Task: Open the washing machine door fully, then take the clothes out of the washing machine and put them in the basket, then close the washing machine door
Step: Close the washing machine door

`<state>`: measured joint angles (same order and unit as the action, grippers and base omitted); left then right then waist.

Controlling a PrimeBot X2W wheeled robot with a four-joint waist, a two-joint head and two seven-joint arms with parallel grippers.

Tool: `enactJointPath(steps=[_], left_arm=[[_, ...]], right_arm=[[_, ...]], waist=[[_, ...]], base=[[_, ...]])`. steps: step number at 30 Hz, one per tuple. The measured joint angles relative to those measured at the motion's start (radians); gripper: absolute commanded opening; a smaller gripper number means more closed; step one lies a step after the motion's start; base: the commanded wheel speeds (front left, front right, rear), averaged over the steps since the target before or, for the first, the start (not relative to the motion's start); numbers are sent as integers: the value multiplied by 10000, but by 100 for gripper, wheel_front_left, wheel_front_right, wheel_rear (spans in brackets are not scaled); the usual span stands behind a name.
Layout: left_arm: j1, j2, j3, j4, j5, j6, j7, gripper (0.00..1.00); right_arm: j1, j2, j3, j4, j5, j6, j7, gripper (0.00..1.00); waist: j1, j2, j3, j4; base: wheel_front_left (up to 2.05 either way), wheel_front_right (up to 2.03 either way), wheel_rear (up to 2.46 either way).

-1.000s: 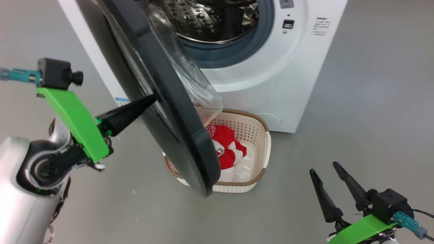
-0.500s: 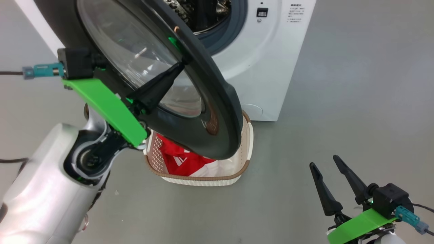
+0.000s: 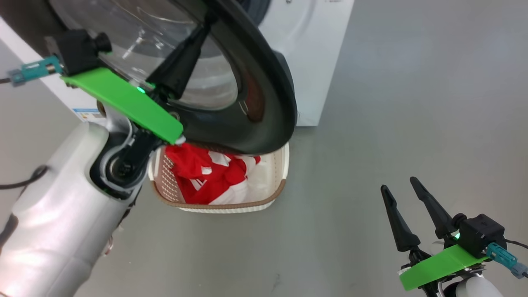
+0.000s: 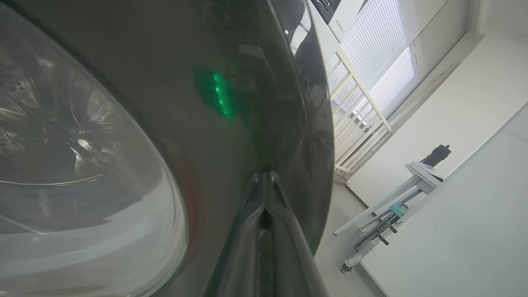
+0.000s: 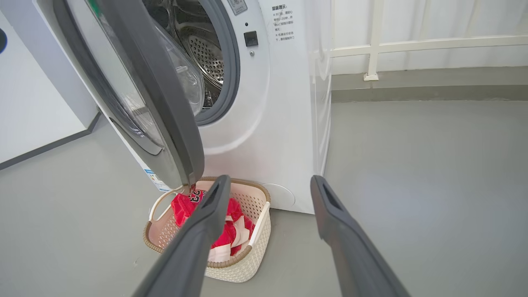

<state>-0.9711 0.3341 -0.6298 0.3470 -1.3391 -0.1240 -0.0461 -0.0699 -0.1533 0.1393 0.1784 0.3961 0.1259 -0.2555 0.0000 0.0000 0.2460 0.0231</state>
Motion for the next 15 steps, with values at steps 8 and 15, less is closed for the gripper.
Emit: enactJointPath(steps=[8,15], left_arm=[[-806,136,-476,558,-199,0,-988,0],[-1489,387,-918,1181,-318,-2,-1597,0]], right_arm=[[-227,297,-90,-38,0,0,0,100],[-383,453,-138,-63,0,0,0,100]], waist=[[0,0,469,-515],[0,0,792,-1002]], base=[[0,0,0],[0,0,0]])
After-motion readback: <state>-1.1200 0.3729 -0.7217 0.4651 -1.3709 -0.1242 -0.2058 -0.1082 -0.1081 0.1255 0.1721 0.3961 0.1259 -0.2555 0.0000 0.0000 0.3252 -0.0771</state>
